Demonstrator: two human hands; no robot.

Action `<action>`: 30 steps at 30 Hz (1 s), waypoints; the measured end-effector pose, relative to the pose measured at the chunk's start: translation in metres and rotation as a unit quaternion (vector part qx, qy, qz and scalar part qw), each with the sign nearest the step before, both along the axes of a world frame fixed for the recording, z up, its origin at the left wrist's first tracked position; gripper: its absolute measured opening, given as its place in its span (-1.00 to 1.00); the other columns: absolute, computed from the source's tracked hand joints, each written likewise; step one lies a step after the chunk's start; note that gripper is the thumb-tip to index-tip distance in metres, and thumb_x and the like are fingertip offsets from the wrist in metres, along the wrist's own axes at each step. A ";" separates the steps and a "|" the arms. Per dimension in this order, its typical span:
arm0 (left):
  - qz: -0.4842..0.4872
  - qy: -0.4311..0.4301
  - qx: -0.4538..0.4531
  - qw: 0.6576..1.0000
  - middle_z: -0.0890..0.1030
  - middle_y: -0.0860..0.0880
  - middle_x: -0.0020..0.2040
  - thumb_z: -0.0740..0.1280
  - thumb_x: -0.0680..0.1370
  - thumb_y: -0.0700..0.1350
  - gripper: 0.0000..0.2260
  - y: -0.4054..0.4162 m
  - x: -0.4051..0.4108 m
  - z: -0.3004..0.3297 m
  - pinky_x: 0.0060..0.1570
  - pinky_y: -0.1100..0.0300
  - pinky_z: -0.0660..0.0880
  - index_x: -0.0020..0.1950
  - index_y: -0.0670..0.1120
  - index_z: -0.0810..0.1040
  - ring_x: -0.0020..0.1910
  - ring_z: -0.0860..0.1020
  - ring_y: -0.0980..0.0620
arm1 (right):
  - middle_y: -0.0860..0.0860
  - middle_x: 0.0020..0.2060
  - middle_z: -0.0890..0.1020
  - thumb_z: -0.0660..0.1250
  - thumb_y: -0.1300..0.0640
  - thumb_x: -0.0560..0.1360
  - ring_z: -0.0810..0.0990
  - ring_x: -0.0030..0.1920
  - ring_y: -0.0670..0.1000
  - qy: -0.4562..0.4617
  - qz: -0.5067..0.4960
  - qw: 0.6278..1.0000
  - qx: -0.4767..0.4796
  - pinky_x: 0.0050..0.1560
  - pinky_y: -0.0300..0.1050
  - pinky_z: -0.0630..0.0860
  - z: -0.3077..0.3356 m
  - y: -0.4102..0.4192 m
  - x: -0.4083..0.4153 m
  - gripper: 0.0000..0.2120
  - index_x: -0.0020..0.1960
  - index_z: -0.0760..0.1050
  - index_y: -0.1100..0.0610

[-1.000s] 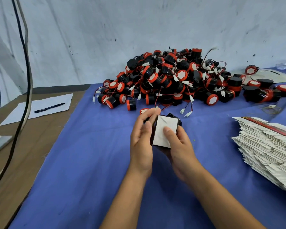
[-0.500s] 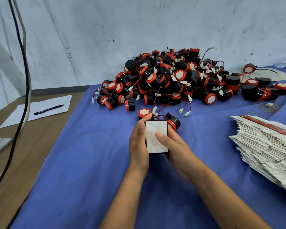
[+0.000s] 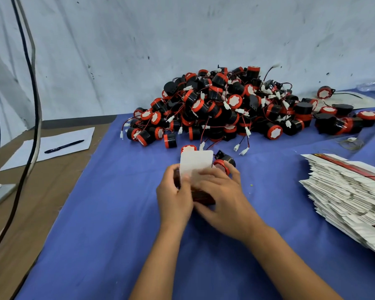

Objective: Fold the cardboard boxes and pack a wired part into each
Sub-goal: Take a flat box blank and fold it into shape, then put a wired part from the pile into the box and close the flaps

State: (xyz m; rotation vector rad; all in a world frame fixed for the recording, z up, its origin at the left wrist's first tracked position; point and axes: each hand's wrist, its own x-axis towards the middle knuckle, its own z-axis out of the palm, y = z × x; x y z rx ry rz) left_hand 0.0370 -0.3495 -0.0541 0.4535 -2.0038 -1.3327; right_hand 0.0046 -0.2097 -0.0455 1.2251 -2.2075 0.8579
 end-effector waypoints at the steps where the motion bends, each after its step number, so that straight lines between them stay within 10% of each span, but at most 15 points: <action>1: 0.046 0.010 0.009 0.999 0.63 0.16 -0.13 0.31 0.63 -0.21 -0.86 -0.002 0.000 0.000 -0.23 0.38 0.44 0.04 0.05 0.54 -0.13 0.58 0.22 | -0.22 0.06 0.66 0.38 0.02 0.51 0.48 0.35 -0.05 0.001 0.011 0.998 -0.054 0.48 0.08 0.18 0.001 0.001 -0.002 -0.80 0.12 0.62 -0.04; 4: 0.163 0.009 0.035 0.986 0.56 0.15 -0.18 0.21 0.65 -0.23 -0.85 -0.011 0.000 0.000 -0.36 0.31 0.32 -0.03 0.00 0.48 -0.21 0.52 0.20 | -0.10 0.08 0.63 0.29 0.26 0.46 0.49 0.20 0.04 -0.002 -0.058 0.986 -0.158 0.20 -0.05 0.44 0.005 0.005 -0.016 -0.71 0.13 0.61 0.09; 10: 0.195 -0.023 0.057 0.979 0.54 0.18 -0.16 0.17 0.67 -0.23 -0.87 -0.015 -0.004 -0.006 -0.29 0.15 0.41 0.01 -0.05 0.47 -0.18 0.51 0.19 | 0.00 0.64 -0.04 0.18 0.39 0.53 0.17 0.50 0.22 -0.125 -0.179 0.941 0.258 0.17 0.11 0.54 0.005 0.008 -0.053 -0.42 0.46 0.39 -0.06; 14: 0.191 -0.018 0.060 0.980 0.56 0.17 -0.15 0.19 0.66 -0.23 -0.87 -0.014 -0.005 -0.006 -0.32 0.16 0.41 0.01 -0.06 0.49 -0.17 0.53 0.18 | 0.18 0.22 0.42 0.30 0.27 0.58 0.49 -0.09 0.20 -0.222 -0.252 0.926 0.171 -0.11 0.03 0.54 0.012 0.011 -0.056 -0.64 0.35 0.38 0.12; 19: 0.190 -0.017 0.059 0.980 0.55 0.17 -0.16 0.19 0.66 -0.21 -0.88 -0.013 -0.006 -0.007 -0.36 0.20 0.38 0.00 -0.05 0.48 -0.17 0.53 0.19 | 0.02 -0.16 0.52 0.44 -0.25 0.49 0.52 -0.18 0.10 -0.216 -0.280 0.925 0.141 -0.31 -0.07 0.38 0.018 0.015 -0.040 -0.54 0.01 0.42 0.13; 23: 0.169 -0.003 0.062 0.984 0.58 0.15 -0.14 0.21 0.66 -0.20 -0.88 -0.013 -0.006 -0.008 -0.32 0.14 0.44 -0.02 -0.03 0.48 -0.14 0.55 0.17 | 0.03 0.26 0.50 0.42 -0.27 0.46 0.38 0.33 0.13 -0.130 -0.214 0.948 0.197 0.14 0.00 0.51 0.028 0.026 -0.051 -0.43 0.34 0.45 0.02; 26: 0.138 0.007 0.068 0.988 0.60 0.12 -0.14 0.23 0.64 -0.23 -0.81 -0.013 -0.006 -0.008 -0.29 0.14 0.45 -0.08 0.04 0.47 -0.13 0.57 0.14 | -0.06 0.54 0.30 0.44 0.00 0.55 0.11 0.59 0.11 -0.223 -0.069 0.920 0.314 0.58 0.24 0.08 0.031 0.030 -0.065 -0.28 0.60 0.17 -0.09; 30: 0.120 0.010 0.065 0.991 0.59 0.12 -0.16 0.23 0.63 -0.23 -0.79 -0.014 -0.006 -0.009 -0.34 0.29 0.41 -0.12 0.06 0.45 -0.17 0.56 0.14 | -0.06 0.12 0.57 0.46 -0.12 0.52 0.55 0.15 0.09 -0.194 -0.085 0.954 0.214 0.16 0.01 0.42 0.026 0.029 -0.070 -0.55 0.27 0.35 0.00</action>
